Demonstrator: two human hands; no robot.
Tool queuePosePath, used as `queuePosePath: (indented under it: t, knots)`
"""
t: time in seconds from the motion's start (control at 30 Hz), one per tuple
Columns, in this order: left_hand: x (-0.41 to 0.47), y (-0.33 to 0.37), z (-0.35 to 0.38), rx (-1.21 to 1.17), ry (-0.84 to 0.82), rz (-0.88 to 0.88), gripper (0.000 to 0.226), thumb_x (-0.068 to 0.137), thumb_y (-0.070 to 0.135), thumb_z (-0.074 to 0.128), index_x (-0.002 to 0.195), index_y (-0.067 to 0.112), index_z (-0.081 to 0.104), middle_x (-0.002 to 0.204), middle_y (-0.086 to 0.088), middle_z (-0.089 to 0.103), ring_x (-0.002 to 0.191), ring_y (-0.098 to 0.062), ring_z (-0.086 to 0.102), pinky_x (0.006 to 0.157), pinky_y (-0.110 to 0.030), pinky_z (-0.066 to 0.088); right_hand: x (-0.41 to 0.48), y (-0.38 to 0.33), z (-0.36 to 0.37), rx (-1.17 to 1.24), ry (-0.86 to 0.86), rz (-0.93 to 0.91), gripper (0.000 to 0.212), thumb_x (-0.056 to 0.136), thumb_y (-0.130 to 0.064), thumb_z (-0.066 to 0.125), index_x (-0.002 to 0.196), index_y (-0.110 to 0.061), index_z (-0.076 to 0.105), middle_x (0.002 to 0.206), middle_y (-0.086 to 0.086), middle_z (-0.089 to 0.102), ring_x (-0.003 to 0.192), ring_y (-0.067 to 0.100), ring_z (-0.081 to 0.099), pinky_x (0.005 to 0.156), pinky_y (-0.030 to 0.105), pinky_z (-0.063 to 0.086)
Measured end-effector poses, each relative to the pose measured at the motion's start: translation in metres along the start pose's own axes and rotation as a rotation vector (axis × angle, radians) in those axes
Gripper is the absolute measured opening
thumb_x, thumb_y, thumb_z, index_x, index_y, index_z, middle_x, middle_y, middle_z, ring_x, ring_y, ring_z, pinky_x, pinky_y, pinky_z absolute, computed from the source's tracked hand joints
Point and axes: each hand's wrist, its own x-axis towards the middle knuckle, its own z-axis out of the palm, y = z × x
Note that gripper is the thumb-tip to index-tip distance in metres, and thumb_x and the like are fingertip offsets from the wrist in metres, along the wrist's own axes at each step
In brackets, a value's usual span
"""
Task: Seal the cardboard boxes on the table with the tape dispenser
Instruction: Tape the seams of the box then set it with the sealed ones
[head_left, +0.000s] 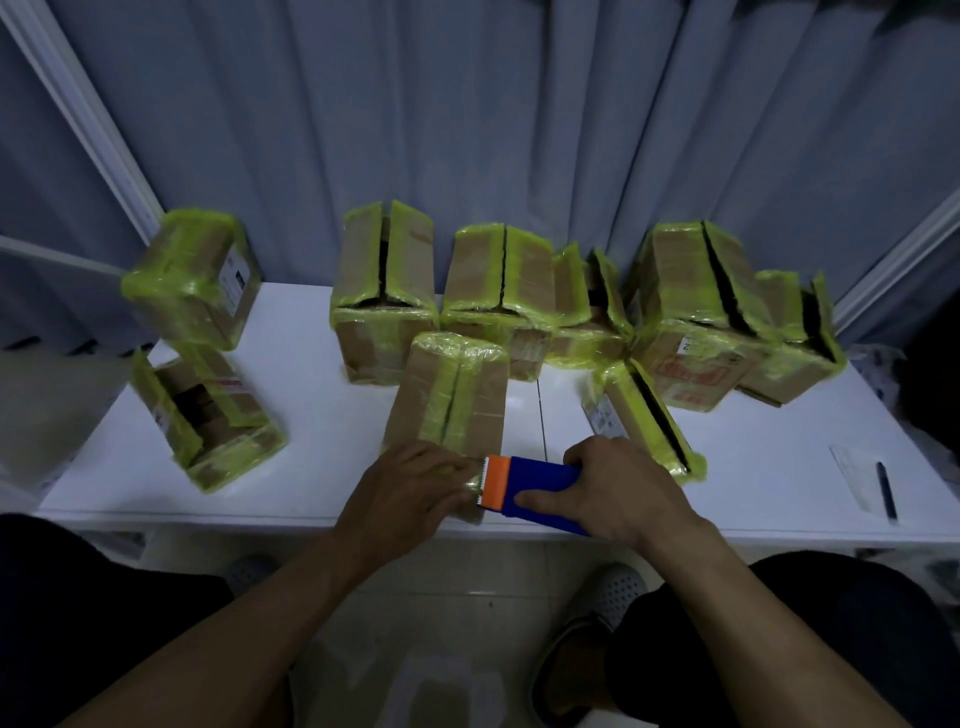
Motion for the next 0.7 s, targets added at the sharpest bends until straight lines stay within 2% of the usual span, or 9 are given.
queuePosePath:
  t: [0.1, 0.17, 0.27, 0.37, 0.5, 0.57, 0.7]
  knots:
    - [0.0, -0.005, 0.003, 0.039, 0.006, -0.016, 0.033, 0.095, 0.045, 0.053, 0.113, 0.026, 0.073, 0.106, 0.007, 0.071, 0.098, -0.011, 0.061, 0.083, -0.027, 0.051, -0.001, 0.003, 0.002, 0.036, -0.017, -0.004, 0.062, 0.068, -0.087, 0.066, 0.078, -0.026, 0.062, 0.071, -0.008, 0.063, 0.068, 0.006, 0.063, 0.059, 0.027, 0.052]
    - [0.001, -0.007, 0.003, 0.062, 0.006, -0.013, 0.027, 0.093, 0.041, 0.061, 0.111, 0.025, 0.073, 0.102, 0.007, 0.071, 0.095, -0.011, 0.061, 0.079, -0.026, 0.051, -0.004, 0.005, 0.003, 0.063, -0.018, -0.012, 0.062, 0.068, -0.087, 0.066, 0.076, -0.026, 0.062, 0.07, -0.008, 0.063, 0.066, 0.005, 0.063, 0.058, 0.027, 0.052]
    - [-0.001, -0.011, 0.002, 0.058, -0.011, -0.012, 0.026, 0.086, 0.032, 0.076, 0.111, 0.024, 0.073, 0.103, 0.006, 0.071, 0.095, -0.012, 0.062, 0.08, -0.028, 0.053, -0.007, 0.009, 0.004, 0.122, -0.025, -0.021, 0.064, 0.065, -0.088, 0.066, 0.074, -0.024, 0.065, 0.068, -0.007, 0.066, 0.063, 0.006, 0.064, 0.063, 0.034, 0.059]
    - [-0.003, -0.014, 0.0, 0.055, 0.007, -0.02, 0.024, 0.091, 0.033, 0.068, 0.111, 0.023, 0.073, 0.104, 0.005, 0.07, 0.097, -0.013, 0.061, 0.08, -0.03, 0.054, -0.013, 0.02, -0.001, 0.183, -0.026, -0.009, 0.069, 0.061, -0.088, 0.068, 0.07, -0.02, 0.066, 0.064, -0.002, 0.066, 0.059, 0.008, 0.064, 0.062, 0.036, 0.056]
    - [-0.002, -0.013, -0.003, 0.059, -0.009, -0.016, 0.034, 0.095, 0.041, 0.05, 0.111, 0.023, 0.074, 0.105, 0.005, 0.07, 0.099, -0.014, 0.06, 0.083, -0.03, 0.053, -0.019, 0.033, -0.003, 0.24, -0.028, 0.022, 0.066, 0.061, -0.084, 0.074, 0.068, -0.019, 0.067, 0.062, -0.003, 0.065, 0.059, 0.006, 0.064, 0.057, 0.032, 0.051]
    - [-0.003, -0.013, -0.005, 0.052, -0.01, 0.005, 0.032, 0.096, 0.039, 0.051, 0.111, 0.021, 0.073, 0.105, 0.005, 0.069, 0.099, -0.014, 0.059, 0.085, -0.029, 0.05, -0.02, 0.036, -0.002, 0.271, -0.042, 0.02, 0.066, 0.061, -0.083, 0.075, 0.07, -0.019, 0.069, 0.064, -0.003, 0.067, 0.06, 0.006, 0.065, 0.059, 0.032, 0.053]
    - [-0.004, -0.022, -0.01, 0.011, 0.002, 0.045, 0.019, 0.095, 0.026, 0.064, 0.11, 0.018, 0.071, 0.107, 0.004, 0.066, 0.101, -0.016, 0.057, 0.091, -0.031, 0.046, -0.022, 0.047, -0.004, 0.316, -0.052, 0.055, 0.064, 0.06, -0.082, 0.077, 0.072, -0.019, 0.071, 0.065, -0.005, 0.068, 0.062, 0.004, 0.066, 0.058, 0.03, 0.053]
